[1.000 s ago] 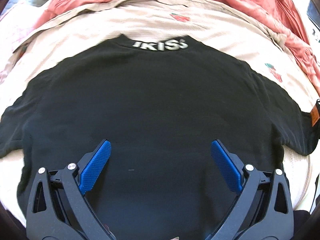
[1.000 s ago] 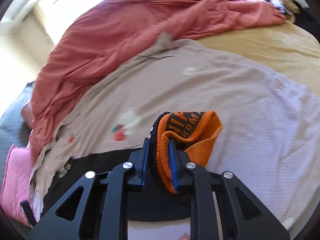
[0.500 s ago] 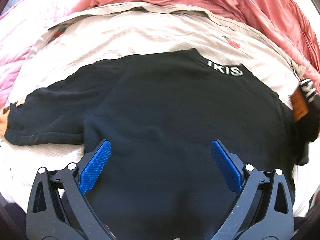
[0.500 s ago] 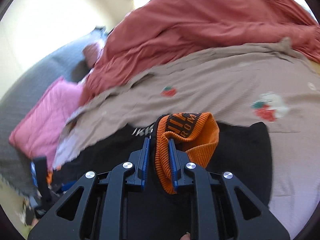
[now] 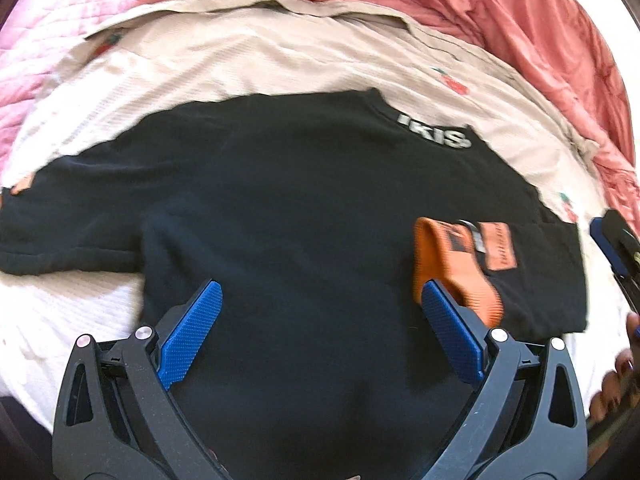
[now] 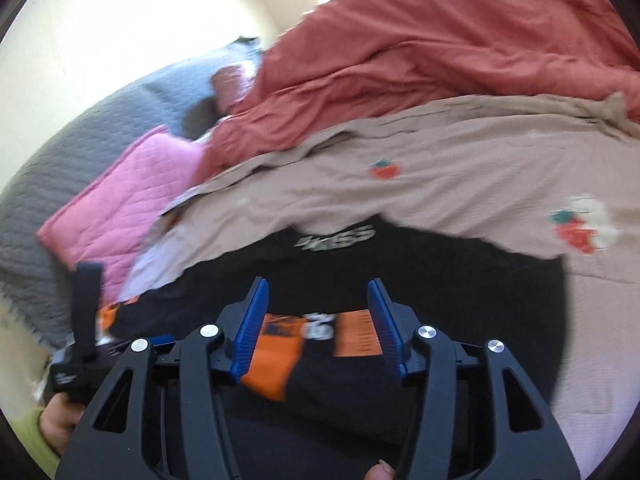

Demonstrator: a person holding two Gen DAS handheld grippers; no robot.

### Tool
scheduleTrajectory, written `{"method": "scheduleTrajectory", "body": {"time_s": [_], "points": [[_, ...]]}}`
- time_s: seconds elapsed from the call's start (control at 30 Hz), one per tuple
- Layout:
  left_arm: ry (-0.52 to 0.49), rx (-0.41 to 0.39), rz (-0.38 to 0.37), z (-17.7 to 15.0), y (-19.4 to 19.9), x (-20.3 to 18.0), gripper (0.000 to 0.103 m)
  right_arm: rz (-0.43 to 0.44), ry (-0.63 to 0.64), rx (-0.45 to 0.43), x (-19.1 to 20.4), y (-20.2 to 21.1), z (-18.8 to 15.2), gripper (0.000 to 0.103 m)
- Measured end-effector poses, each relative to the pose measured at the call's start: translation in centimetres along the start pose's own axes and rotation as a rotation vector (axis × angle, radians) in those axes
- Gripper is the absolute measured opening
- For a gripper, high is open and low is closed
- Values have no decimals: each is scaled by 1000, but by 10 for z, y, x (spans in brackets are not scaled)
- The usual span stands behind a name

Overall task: Fold small clothes
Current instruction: 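Carry the cuff across the shirt body and open the right tool, then grasp the other orange sleeve cuff with the left tool and lift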

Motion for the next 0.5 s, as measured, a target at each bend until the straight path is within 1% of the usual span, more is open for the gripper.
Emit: {"method": "scheduleTrajectory", "body": {"time_s": [0.03,0.1,0.13,0.17,0.23,0.27,0.3,0.37,0.43,0.47,0.5], "points": [[3,10,-42,-1,-2,-8,94,-52,14,6,-6,0,0,55],[21,28,-112,-3,-6,-20,94,-157,60,23,-18,-3,-3,55],[23,31,-150,-2,-8,-29,94,-187,63,38,-23,-5,-5,55],[20,26,-169,-1,-9,-36,94,-204,43,60,-30,-7,-7,55],[17,33,-195,3,-15,-47,94,-185,-7,74,-38,-9,-12,55],[21,38,-215,4,-18,-53,93,-183,-14,77,-40,-9,-13,55],[21,43,-230,5,-21,-57,90,-186,-13,79,-41,-9,-14,55],[4,57,-223,6,-30,-67,87,-199,-5,80,-42,-9,-14,55],[-4,69,-217,5,-38,-74,79,-204,-10,87,-44,-9,-15,55],[-2,74,-219,4,-41,-77,72,-204,-16,90,-45,-9,-15,55],[-1,86,-220,3,-46,-79,58,-205,-18,95,-47,-9,-16,55]]}}
Point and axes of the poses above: each gripper's, at about its wrist camera, not at the fingertips, and y roughly against the way its jaws point, x to its left, z to its top, the point moved 5 cm from there along -y, roughly the way its jaws point, and after that the axes turned 3 degrees about -z, right-handed, at the moved point
